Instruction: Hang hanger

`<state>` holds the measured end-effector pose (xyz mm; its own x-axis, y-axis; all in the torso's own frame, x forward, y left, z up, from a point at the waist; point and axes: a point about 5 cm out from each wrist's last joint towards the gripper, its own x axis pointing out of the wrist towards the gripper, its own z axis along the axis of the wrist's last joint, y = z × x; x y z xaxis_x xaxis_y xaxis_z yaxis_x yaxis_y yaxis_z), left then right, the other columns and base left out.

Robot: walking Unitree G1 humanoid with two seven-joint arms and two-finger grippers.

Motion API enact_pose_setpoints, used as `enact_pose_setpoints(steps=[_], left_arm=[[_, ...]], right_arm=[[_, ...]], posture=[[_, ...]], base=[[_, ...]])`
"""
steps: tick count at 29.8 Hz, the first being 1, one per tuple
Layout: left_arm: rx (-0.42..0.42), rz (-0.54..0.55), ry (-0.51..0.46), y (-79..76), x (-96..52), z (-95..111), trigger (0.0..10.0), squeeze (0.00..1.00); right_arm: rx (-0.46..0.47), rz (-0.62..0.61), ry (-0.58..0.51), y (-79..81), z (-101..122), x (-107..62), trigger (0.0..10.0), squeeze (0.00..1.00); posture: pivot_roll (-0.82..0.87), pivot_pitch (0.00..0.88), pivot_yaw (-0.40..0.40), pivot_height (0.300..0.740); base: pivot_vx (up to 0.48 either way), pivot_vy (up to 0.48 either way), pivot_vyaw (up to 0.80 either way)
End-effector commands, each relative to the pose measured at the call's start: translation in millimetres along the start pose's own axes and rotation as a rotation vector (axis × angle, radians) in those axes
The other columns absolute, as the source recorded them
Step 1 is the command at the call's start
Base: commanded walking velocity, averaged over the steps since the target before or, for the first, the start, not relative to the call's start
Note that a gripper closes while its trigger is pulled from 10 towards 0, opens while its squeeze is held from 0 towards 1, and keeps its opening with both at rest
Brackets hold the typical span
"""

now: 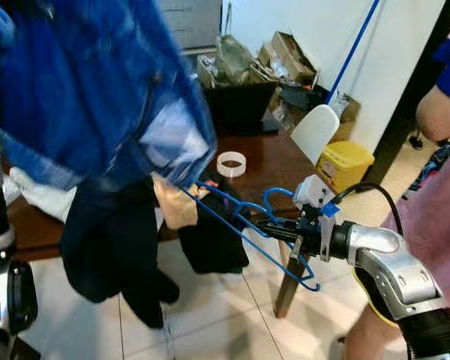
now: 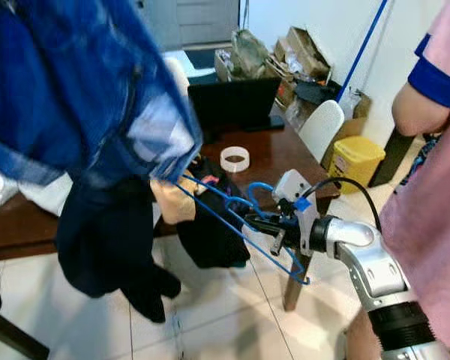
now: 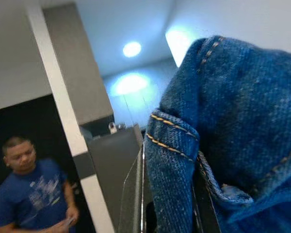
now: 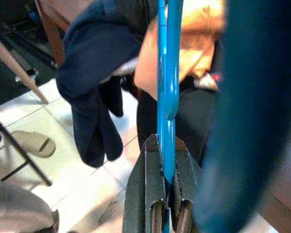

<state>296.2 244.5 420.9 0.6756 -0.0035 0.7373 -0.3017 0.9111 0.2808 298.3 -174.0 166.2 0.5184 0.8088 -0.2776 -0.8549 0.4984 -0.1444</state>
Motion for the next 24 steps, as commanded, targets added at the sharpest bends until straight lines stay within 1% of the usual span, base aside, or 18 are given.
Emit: enact_pose_setpoints(steps=[1,3,4,5,7,8,9,10,11,13,14,16,17,19,20,21,23,24], left_arm=[[0.059,0.030,0.022,8.1,-2.3,-6,10.0,0.00],[0.089,0.100,0.218,15.8,-18.0,-52,10.0,0.00],[0.089,0.100,0.218,15.8,-18.0,-52,10.0,0.00],[0.035,0.116,0.329,13.7,-30.9,-80,10.0,0.00],[0.008,0.105,0.347,10.5,-33.4,-85,10.0,0.00],[-0.050,0.039,0.358,-3.7,-37.4,-90,10.0,0.00],[-0.050,0.039,0.358,-3.7,-37.4,-90,10.0,0.00],[-0.089,-0.007,0.362,-13.6,-40.1,-93,10.0,0.00],[-0.089,-0.007,0.362,-13.6,-40.1,-93,10.0,0.00],[-0.157,-0.147,0.346,-42.0,-46.2,-93,10.0,0.00],[-0.157,-0.147,0.346,-42.0,-46.2,-93,10.0,0.00],[-0.172,-0.262,0.351,-65.8,-55.5,-94,10.0,0.00],[-0.172,-0.262,0.351,-65.8,-55.5,-94,10.0,0.00],[-0.169,-0.376,0.380,-92.1,-72.4,-101,10.0,0.00],[-0.169,-0.376,0.380,-92.1,-72.4,-101,10.0,0.00],[-0.140,-0.407,0.402,-99.4,-79.3,-106,10.0,0.31],[-0.118,-0.418,0.414,-102.3,-82.8,-109,10.0,0.31],[-0.051,-0.402,0.449,-99.1,-85.8,-117,10.0,1.00]], right_arm=[[-0.017,0.001,0.015,0.9,2,-1.6,10.0,0.00],[-0.025,0.000,0.033,1.5,1,-3.5,10.0,0.00],[-0.025,0.000,0.033,1.5,1,-3.5,10.0,0.00],[-0.024,-0.002,0.039,2.0,1,-4.3,10.0,0.00],[-0.023,-0.003,0.039,2.2,1,-4.4,10.0,0.00],[-0.021,-0.001,0.042,2.6,1,-4.4,10.0,0.00],[-0.021,-0.001,0.042,2.6,1,-4.4,10.0,0.00],[-0.021,0.000,0.044,2.9,1,-4.4,10.0,0.00],[-0.021,0.000,0.044,2.9,1,-4.4,10.0,0.00],[-0.023,-0.004,0.054,2.6,0,-4.3,10.0,0.00],[-0.023,-0.004,0.054,2.6,0,-4.3,10.0,0.00],[-0.023,-0.006,0.060,2.5,-1,-3.9,10.0,0.00],[-0.023,-0.006,0.060,2.5,-1,-3.9,10.0,0.00],[-0.023,-0.010,0.068,2.6,-2,-3.6,10.0,0.00],[-0.023,-0.010,0.068,2.6,-2,-3.6,10.0,0.00],[-0.024,-0.013,0.072,2.4,-2,-3.6,10.0,0.00],[-0.025,-0.016,0.074,2.3,-2,-3.6,10.0,0.00],[-0.028,-0.021,0.077,2.0,-2,-3.6,10.0,0.00]], posture=[[-0.01,0.000,0.013,0.740],[-0.02,0.000,0.016,0.740],[-0.02,0.000,0.016,0.740],[-0.02,0.000,0.013,0.740],[-0.02,0.000,0.013,0.740],[-0.02,0.000,0.012,0.740],[-0.02,0.000,0.012,0.740],[-0.02,0.000,0.013,0.740],[-0.02,0.000,0.013,0.740],[-0.02,0.000,0.012,0.740],[-0.02,0.000,0.012,0.740],[-0.02,0.000,0.013,0.740],[-0.02,0.000,0.013,0.740],[-0.02,0.000,0.015,0.740],[-0.02,0.000,0.015,0.740],[-0.03,0.000,0.015,0.740],[-0.03,0.000,0.015,0.740],[-0.03,0.000,0.018,0.740]], base=[[0.292,0.000,0.00],[0.124,0.000,0.00],[0.000,0.000,0.00],[0.000,0.000,0.00],[0.000,0.000,0.00],[0.000,0.000,0.00],[0.000,0.000,0.00],[0.000,0.000,0.00],[0.000,0.000,0.00],[0.000,0.000,0.00],[0.000,0.000,0.00],[0.000,0.000,0.00],[0.000,0.000,0.00],[0.000,0.000,0.00],[0.000,0.000,0.00],[0.000,0.000,0.00],[0.000,0.000,0.00],[0.000,0.000,0.00]])
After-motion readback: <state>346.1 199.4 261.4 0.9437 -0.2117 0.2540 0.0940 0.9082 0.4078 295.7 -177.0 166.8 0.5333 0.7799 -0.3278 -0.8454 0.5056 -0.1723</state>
